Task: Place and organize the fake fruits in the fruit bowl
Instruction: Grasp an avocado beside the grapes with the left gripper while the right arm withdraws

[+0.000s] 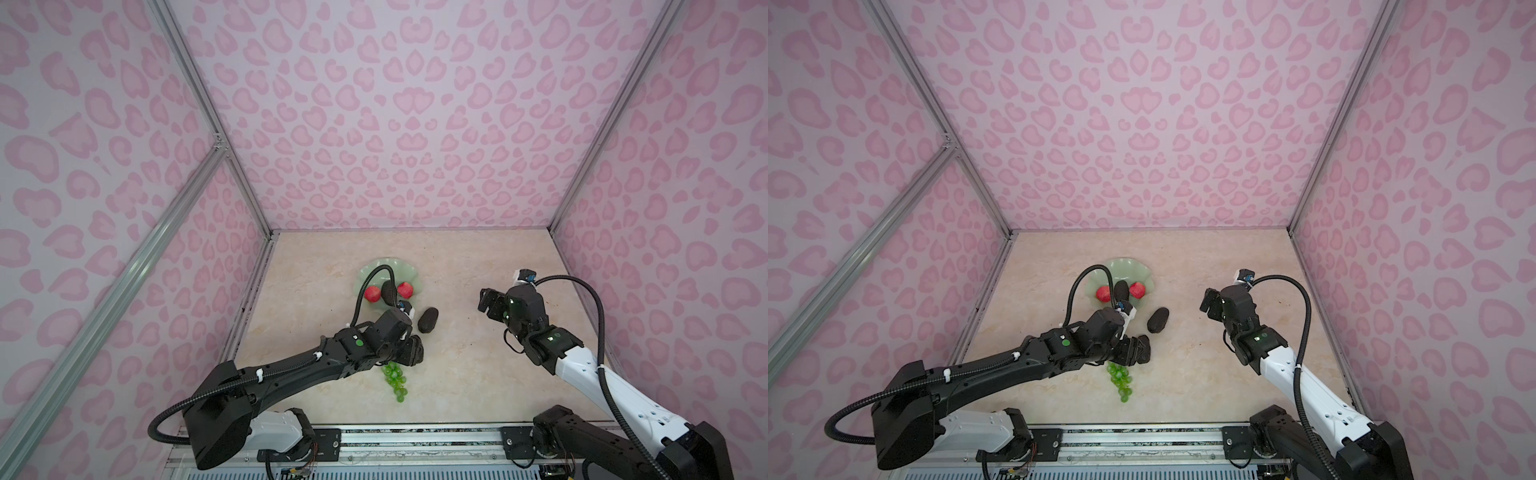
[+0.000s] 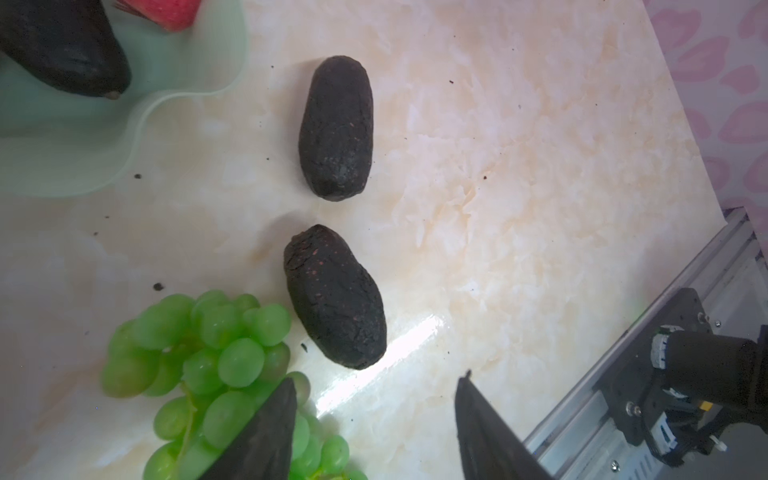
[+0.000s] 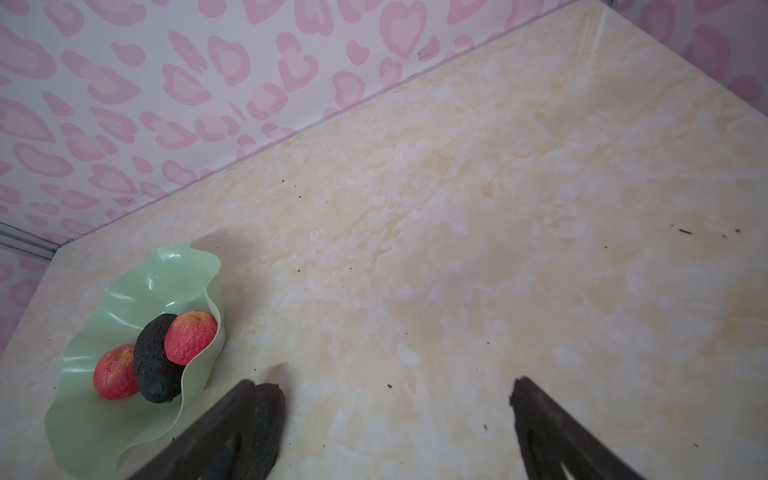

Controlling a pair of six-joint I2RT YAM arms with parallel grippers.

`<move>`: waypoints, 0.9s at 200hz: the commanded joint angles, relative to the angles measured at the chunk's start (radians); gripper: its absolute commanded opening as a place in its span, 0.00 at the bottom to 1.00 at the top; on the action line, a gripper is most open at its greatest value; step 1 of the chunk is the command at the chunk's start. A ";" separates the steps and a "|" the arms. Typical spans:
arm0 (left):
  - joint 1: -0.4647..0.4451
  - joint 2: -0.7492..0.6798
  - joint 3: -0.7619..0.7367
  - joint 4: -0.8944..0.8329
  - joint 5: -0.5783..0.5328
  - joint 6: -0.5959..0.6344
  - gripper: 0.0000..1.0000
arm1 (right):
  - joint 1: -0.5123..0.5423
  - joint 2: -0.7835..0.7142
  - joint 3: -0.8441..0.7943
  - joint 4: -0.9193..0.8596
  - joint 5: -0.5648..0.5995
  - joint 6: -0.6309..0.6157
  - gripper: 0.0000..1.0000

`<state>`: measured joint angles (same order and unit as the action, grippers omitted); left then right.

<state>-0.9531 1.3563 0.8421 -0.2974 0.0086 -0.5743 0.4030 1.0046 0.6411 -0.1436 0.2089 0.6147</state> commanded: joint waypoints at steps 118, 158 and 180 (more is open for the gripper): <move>0.001 0.344 0.183 -0.091 -0.039 0.020 0.67 | -0.029 -0.036 -0.017 -0.014 0.000 0.014 0.95; 0.017 0.397 0.214 -0.081 -0.036 0.040 0.59 | -0.041 -0.038 -0.015 -0.022 0.000 0.010 0.95; 0.020 0.390 0.226 -0.082 -0.039 0.051 0.46 | -0.045 -0.038 -0.015 -0.019 0.000 0.013 0.94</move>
<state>-0.9371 1.7473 1.0462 -0.3721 -0.0235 -0.5472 0.3626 0.9649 0.6304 -0.1596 0.2054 0.6258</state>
